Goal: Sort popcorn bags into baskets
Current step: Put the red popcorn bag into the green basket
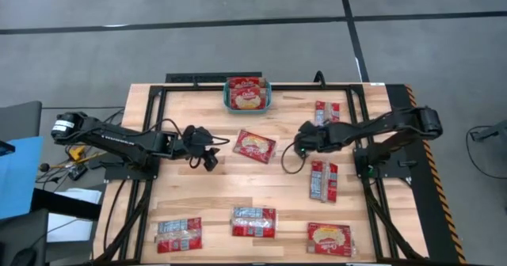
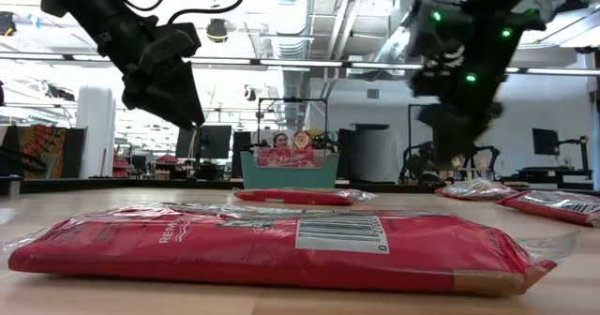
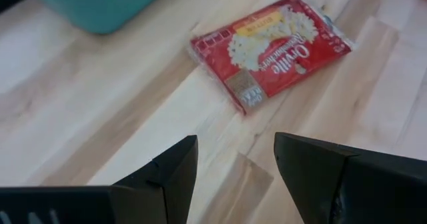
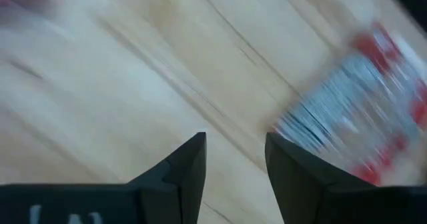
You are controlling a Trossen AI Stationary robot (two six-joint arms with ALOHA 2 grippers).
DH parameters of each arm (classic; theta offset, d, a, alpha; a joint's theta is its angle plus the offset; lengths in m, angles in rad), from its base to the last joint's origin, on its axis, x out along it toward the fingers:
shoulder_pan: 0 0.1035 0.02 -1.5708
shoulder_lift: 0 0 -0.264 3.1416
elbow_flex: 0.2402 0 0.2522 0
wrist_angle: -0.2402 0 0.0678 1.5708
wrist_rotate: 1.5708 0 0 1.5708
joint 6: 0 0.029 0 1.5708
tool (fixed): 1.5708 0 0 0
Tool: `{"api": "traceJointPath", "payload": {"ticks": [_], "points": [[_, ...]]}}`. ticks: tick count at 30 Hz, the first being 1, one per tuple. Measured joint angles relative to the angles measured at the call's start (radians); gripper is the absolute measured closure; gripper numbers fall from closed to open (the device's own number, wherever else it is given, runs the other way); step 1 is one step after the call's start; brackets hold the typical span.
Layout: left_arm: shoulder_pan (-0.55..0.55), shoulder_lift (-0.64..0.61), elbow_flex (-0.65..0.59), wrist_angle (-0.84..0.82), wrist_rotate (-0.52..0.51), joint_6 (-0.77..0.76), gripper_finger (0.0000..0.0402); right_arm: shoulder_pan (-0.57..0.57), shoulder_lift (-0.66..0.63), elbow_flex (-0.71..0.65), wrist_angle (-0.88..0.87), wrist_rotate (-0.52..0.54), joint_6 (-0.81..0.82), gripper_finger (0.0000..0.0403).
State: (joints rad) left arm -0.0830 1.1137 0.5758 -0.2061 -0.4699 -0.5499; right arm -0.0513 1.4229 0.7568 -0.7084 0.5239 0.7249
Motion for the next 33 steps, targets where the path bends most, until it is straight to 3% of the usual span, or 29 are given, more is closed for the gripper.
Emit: {"api": "traceJointPath", "payload": {"ticks": [6,16,19,22,27,33], "points": [[-0.008,0.0,0.0,0.02,-0.044,0.027,0.0214,-0.043,-0.015,-0.049,-0.049,-0.066,-0.014,0.0233],[-0.032,0.009,-0.011,0.142,-0.066,0.119,0.0214,0.087,-0.025,-0.054,0.313,-0.095,-0.053,0.0234],[0.014,0.073,-0.044,0.31,-0.048,0.196,0.0214,0.118,-0.038,-0.054,0.346,-0.081,-0.061,0.0238],[0.085,0.182,-0.044,0.438,0.002,0.122,0.0214,0.144,-0.063,-0.053,0.336,-0.081,-0.044,0.024],[0.181,0.354,0.007,0.436,0.083,-0.03,0.0214,0.19,-0.108,-0.053,0.295,-0.073,0.005,0.024],[0.198,0.511,0.074,0.412,0.149,-0.092,0.0214,0.237,-0.13,-0.053,0.296,-0.059,0.014,0.0237]]}}
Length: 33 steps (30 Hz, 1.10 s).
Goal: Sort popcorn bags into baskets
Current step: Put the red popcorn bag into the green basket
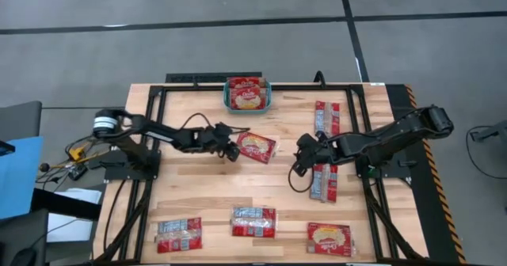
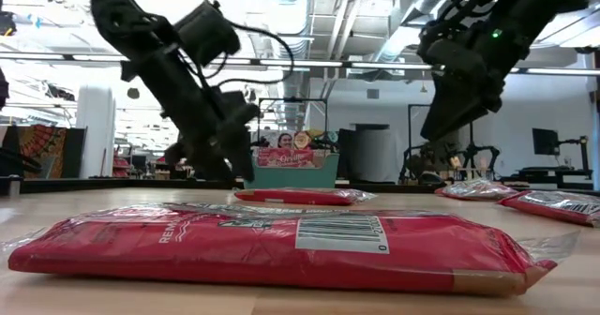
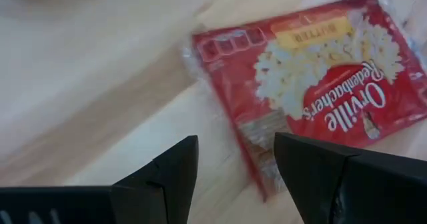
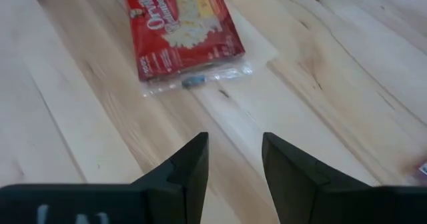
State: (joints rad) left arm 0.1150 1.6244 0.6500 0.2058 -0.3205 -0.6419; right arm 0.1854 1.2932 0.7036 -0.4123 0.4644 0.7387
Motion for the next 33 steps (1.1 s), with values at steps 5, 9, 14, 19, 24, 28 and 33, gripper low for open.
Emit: {"api": "traceJointPath", "payload": {"ticks": [5,9,14,19,24,28,33], "points": [[0.0,0.077,0.043,-0.026,0.009,-0.02,0.0214,0.02,0.002,0.0,-0.006,0.017,0.021,0.0242],[-0.015,0.127,0.083,-0.026,0.025,0.039,0.0224,0.025,0.003,0.0,-0.006,0.03,0.021,0.0245],[-0.039,0.178,0.119,-0.026,0.029,0.112,0.0315,0.025,0.003,0.0,-0.004,0.038,0.021,0.0245],[-0.053,0.22,0.125,-0.006,0.063,0.22,0.0391,0.025,0.003,0.0,0.01,0.086,0.021,0.0244],[-0.076,0.183,0.12,-0.037,0.078,0.383,0.0401,0.001,0.005,0.0,0.168,0.147,-0.046,0.025],[-0.109,0.071,0.115,-0.084,0.042,0.552,0.0401,-0.034,0.052,0.0,0.347,0.135,-0.212,0.0251],[-0.131,-0.082,0.12,-0.146,0.028,0.717,0.0401,-0.107,0.15,-0.002,0.583,-0.021,-0.384,0.0226]]}}
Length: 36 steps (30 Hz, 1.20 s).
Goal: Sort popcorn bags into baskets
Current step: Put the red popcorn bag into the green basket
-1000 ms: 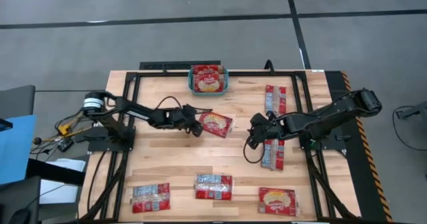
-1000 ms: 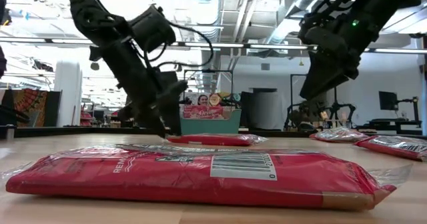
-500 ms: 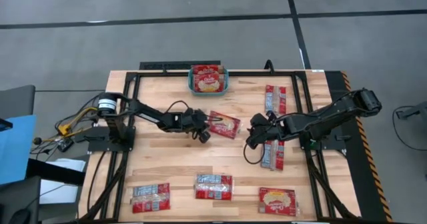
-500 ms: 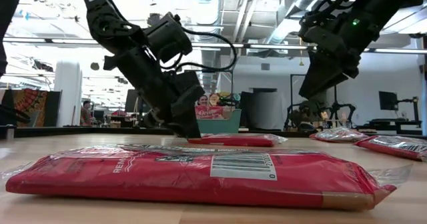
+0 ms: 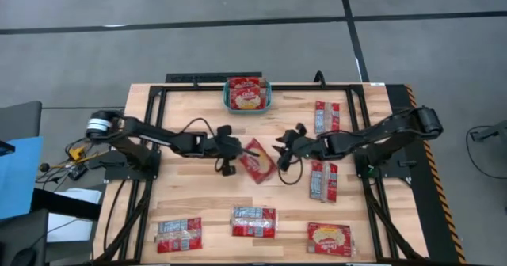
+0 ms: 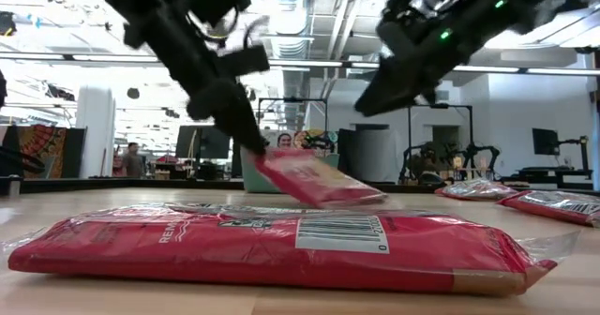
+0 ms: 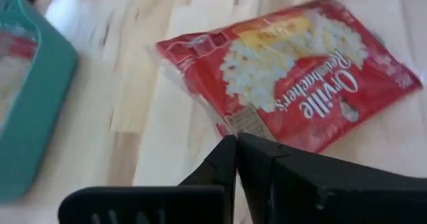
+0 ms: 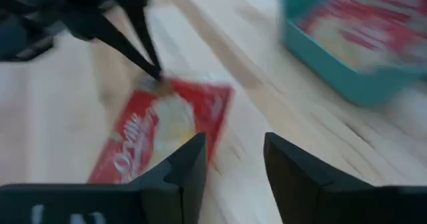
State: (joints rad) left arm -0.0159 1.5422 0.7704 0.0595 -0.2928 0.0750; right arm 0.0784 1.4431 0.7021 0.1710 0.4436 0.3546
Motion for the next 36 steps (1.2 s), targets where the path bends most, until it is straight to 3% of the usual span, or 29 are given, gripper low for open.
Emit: {"api": "traceJointPath", "payload": {"ticks": [4,7,15,24,28,36], "points": [[-0.011,-0.088,-0.003,-0.07,-0.001,0.105,0.0401,-0.062,0.099,0.003,0.244,-0.211,-0.074,0.0185],[-0.018,-0.131,-0.001,-0.086,-0.003,0.174,0.0401,-0.096,0.184,0.03,0.327,-0.29,-0.094,0.0157],[-0.047,-0.166,-0.001,-0.075,-0.006,0.285,0.0401,-0.137,0.351,0.15,0.342,-0.324,-0.117,0.0143],[-0.104,-0.166,-0.001,-0.1,-0.1,0.373,0.0401,-0.116,0.344,0.161,0.311,-0.373,-0.119,0.0147],[-0.109,-0.166,-0.001,-0.087,-0.115,0.378,0.0401,-0.102,0.345,0.159,0.298,-0.421,-0.109,0.0189],[-0.112,-0.168,-0.001,-0.057,-0.142,0.442,0.0401,-0.093,0.345,0.159,0.302,-0.449,-0.083,0.0342]]}}
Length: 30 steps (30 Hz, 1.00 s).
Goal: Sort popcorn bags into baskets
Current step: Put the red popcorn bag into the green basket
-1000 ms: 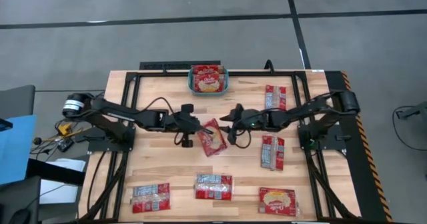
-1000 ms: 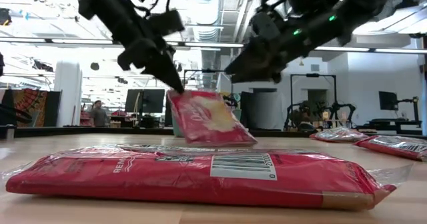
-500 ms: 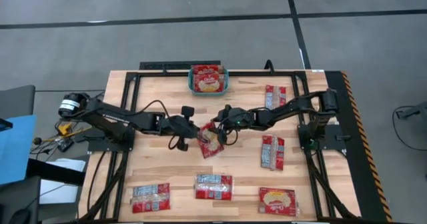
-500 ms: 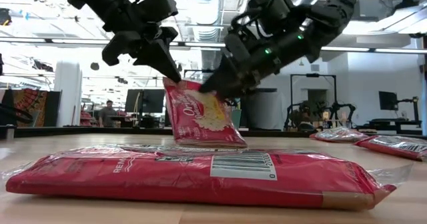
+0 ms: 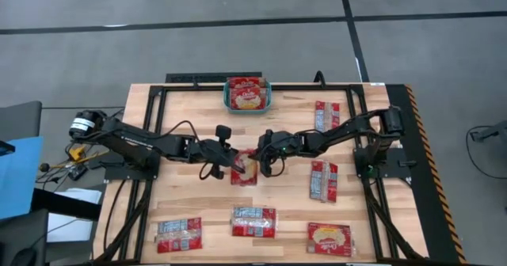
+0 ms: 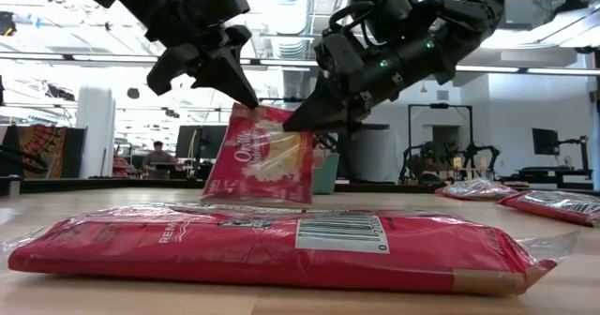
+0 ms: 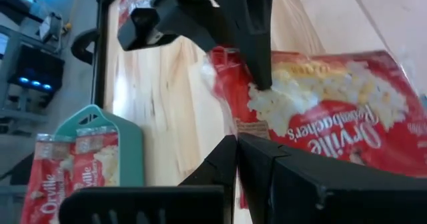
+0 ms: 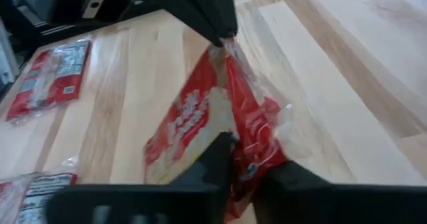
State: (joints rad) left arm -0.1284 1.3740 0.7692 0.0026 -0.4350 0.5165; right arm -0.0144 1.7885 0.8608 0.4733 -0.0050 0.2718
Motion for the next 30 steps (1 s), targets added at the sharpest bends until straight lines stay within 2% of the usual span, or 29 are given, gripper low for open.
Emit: {"api": "traceJointPath", "payload": {"ticks": [3,6,9,13,15,18,21,25,28,30], "points": [[0.0,-0.009,0.0,0.002,0.0,0.003,0.0401,-0.001,0.0,0.0,0.003,-0.008,0.0,0.0386],[0.0,-0.009,0.0,0.009,-0.065,-0.038,0.0401,-0.001,-0.004,0.0,0.004,0.0,0.015,0.0383],[0.002,-0.009,0.001,0.003,-0.197,-0.169,0.0401,-0.001,-0.004,0.0,0.006,0.04,0.027,0.0388],[0.002,-0.035,0.001,-0.12,-0.426,-0.471,0.0389,0.001,-0.032,0.0,0.005,0.158,0.034,0.039],[0.002,-0.07,0.002,-0.226,-0.434,-0.605,0.0375,0.004,-0.063,-0.023,0.032,0.218,0.033,0.039],[0.002,-0.138,0.001,-0.398,-0.385,-0.777,0.0346,0.004,-0.114,-0.078,0.129,0.297,0.029,0.039],[0.002,-0.219,-0.025,-0.442,-0.332,-0.859,0.0309,-0.001,-0.166,-0.164,0.317,0.322,0.011,0.0391],[0.001,-0.303,-0.132,-0.27,-0.272,-0.875,0.0257,-0.008,-0.184,-0.279,0.664,0.328,-0.008,0.0392],[0.001,-0.329,-0.26,0.034,-0.205,-0.872,0.022,0.003,-0.151,-0.336,0.876,0.328,-0.043,0.0392],[0.002,-0.322,-0.351,0.291,-0.15,-0.851,0.02,0.017,-0.127,-0.348,0.952,0.326,-0.067,0.0392]]}}
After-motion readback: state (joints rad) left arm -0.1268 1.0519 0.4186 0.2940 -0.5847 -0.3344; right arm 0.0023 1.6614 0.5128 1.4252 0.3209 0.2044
